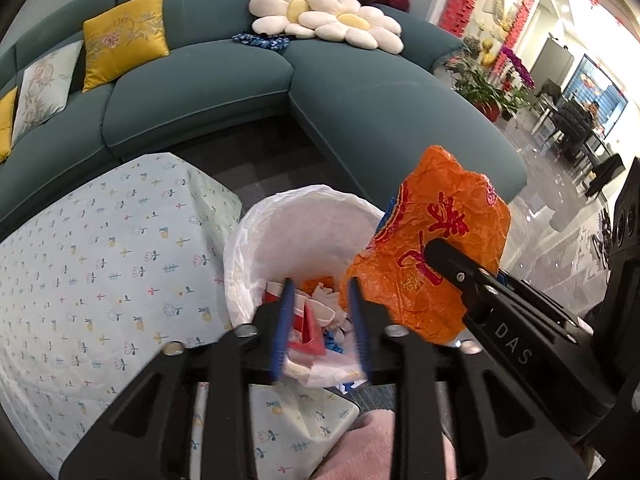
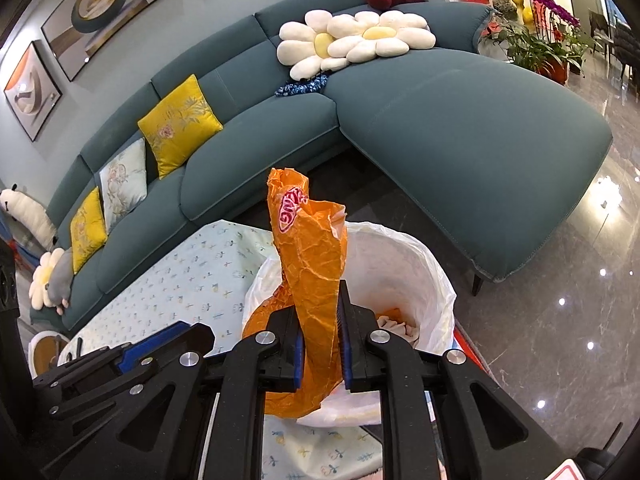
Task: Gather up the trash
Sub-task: 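Open the right gripper to drop the orange bag into the bin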
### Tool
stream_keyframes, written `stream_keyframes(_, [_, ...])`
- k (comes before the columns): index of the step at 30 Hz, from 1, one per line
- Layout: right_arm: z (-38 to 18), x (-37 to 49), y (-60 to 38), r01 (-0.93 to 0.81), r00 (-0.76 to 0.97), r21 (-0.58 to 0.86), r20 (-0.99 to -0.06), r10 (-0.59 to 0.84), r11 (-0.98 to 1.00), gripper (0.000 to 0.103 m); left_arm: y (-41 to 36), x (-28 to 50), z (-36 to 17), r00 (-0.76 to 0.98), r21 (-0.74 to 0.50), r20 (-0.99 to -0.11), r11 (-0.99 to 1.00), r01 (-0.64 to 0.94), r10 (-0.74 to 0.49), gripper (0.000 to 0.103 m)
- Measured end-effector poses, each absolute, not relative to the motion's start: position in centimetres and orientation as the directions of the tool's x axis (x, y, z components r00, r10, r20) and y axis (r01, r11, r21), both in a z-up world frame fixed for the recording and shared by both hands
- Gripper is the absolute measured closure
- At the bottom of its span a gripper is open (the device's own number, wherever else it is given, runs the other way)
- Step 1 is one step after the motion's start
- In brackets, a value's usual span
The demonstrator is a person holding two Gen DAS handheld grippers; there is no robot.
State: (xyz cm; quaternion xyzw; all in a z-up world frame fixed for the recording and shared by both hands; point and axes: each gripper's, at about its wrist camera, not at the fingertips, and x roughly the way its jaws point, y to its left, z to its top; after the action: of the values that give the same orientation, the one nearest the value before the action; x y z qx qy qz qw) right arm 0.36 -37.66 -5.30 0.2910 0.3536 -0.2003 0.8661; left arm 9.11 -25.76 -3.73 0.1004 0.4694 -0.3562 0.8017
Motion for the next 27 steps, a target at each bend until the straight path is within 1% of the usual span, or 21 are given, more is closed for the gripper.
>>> stream_keyframes(1, [-5.3,0.6,-37.7,0.552,0.668,0.361,-0.73,-0.14,0.752,0.085,-25.6,9.3,-3.7,0.31,-0.175,-0.823,0.731,0.66,-0.477,0.059])
stream_keyframes(3, [-5.3,1.1,-37.6,0.554,0.666,0.35,-0.73,-0.151,0.755,0.079,-25.1,9.8,-3.7,0.33,-0.166,-0.821,0.747,0.643,-0.466,0.048])
stream_keyframes(4, [-5.3,1.4,-37.6,0.555,0.664,0.344,-0.731,-0.155,0.757,0.078,-24.8,10.0,-3.7,0.339,-0.162,-0.821,0.757,0.633,-0.46,0.043])
stream_keyframes(6, [-5.3,1.7,-37.5,0.557,0.662,0.339,-0.733,-0.159,0.759,0.065,-23.9,10.6,-3.8,0.343,-0.174,-0.821,0.772,0.611,-0.456,0.038])
stream_keyframes(8, [-5.4,1.8,-37.3,0.557,0.661,0.334,-0.732,-0.163,0.76,0.061,-23.0,11.0,-3.9,0.348,-0.181,-0.822,0.785,0.592,-0.451,0.037])
stream_keyframes(14, [-5.4,2.0,-36.2,0.555,0.649,0.313,-0.743,-0.165,0.771,0.06,-20.3,11.3,-3.8,0.385,-0.169,-0.819,0.82,0.547,-0.426,0.033])
stream_keyframes(16, [-5.2,1.9,-35.7,0.558,0.645,0.309,-0.745,-0.169,0.77,0.06,-19.7,11.2,-3.7,0.397,-0.159,-0.818,0.826,0.54,-0.417,0.028])
stream_keyframes(20, [-4.7,1.4,-34.7,0.569,0.638,0.287,-0.746,-0.193,0.77,0.059,-18.1,11.0,-3.2,0.426,-0.151,-0.807,0.841,0.52,-0.409,0.026])
stream_keyframes(22, [-4.4,1.3,-34.2,0.564,0.635,0.27,-0.745,-0.201,0.78,0.055,-17.4,11.0,-3.0,0.441,-0.139,-0.804,0.848,0.512,-0.398,0.024])
stream_keyframes(24, [-4.2,1.0,-33.3,0.556,0.632,0.245,-0.745,-0.214,0.794,0.046,-16.7,10.6,-2.8,0.471,-0.111,-0.797,0.857,0.503,-0.379,0.02])
stream_keyframes(27, [-3.7,0.7,-32.3,0.542,0.631,0.211,-0.742,-0.228,0.813,0.04,-15.8,10.0,-2.7,0.511,-0.062,-0.786,0.867,0.494,-0.347,0.015])
